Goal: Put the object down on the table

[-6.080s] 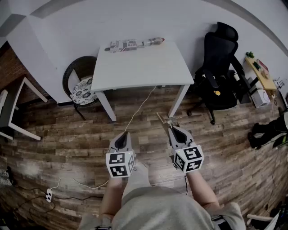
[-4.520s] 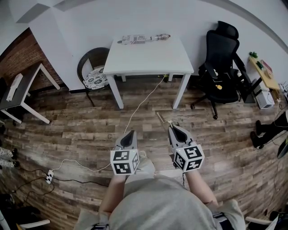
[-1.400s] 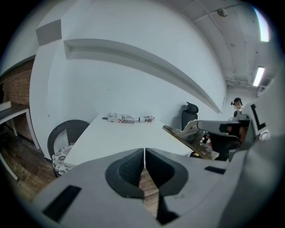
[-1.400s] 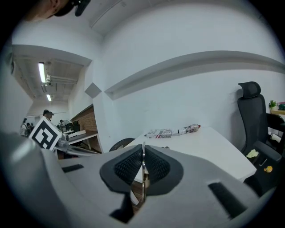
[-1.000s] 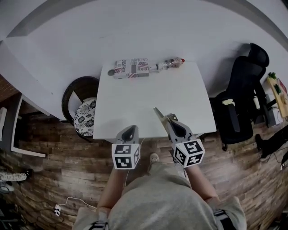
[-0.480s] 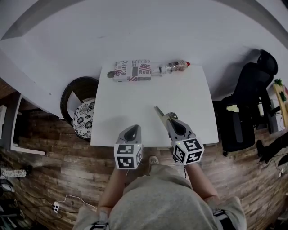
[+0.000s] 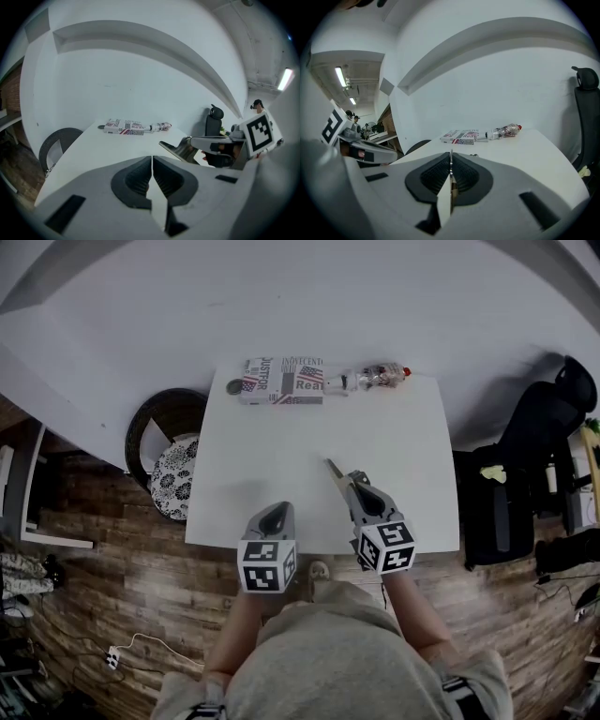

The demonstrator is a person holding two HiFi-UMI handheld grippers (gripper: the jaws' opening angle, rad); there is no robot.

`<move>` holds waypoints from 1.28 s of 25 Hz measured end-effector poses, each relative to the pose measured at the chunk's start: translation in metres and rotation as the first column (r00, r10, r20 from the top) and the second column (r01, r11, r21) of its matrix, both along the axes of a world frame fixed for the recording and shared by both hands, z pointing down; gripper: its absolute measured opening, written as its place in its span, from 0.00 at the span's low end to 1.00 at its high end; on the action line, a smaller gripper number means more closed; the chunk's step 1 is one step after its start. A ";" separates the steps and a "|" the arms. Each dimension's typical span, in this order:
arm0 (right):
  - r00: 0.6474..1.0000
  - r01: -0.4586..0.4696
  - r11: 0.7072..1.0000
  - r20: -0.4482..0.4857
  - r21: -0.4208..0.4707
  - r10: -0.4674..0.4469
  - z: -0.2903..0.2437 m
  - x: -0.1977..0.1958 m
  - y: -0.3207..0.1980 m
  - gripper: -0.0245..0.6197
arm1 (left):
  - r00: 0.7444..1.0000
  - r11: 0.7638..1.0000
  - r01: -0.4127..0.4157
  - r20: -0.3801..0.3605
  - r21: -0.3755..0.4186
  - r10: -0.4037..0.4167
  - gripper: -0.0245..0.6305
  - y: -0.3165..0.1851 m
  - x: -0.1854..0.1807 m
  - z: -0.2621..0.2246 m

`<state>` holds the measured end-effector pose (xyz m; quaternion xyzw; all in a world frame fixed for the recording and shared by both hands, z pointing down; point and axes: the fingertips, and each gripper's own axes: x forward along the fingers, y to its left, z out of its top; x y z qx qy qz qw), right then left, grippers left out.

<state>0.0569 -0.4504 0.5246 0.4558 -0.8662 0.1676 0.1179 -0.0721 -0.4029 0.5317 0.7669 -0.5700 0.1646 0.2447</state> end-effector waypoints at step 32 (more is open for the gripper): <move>0.990 -0.017 0.988 -0.140 -0.153 -0.004 0.095 0.020 -0.053 0.08 | 1.000 0.999 0.011 0.016 -0.046 -0.010 0.05 -0.040 0.005 0.021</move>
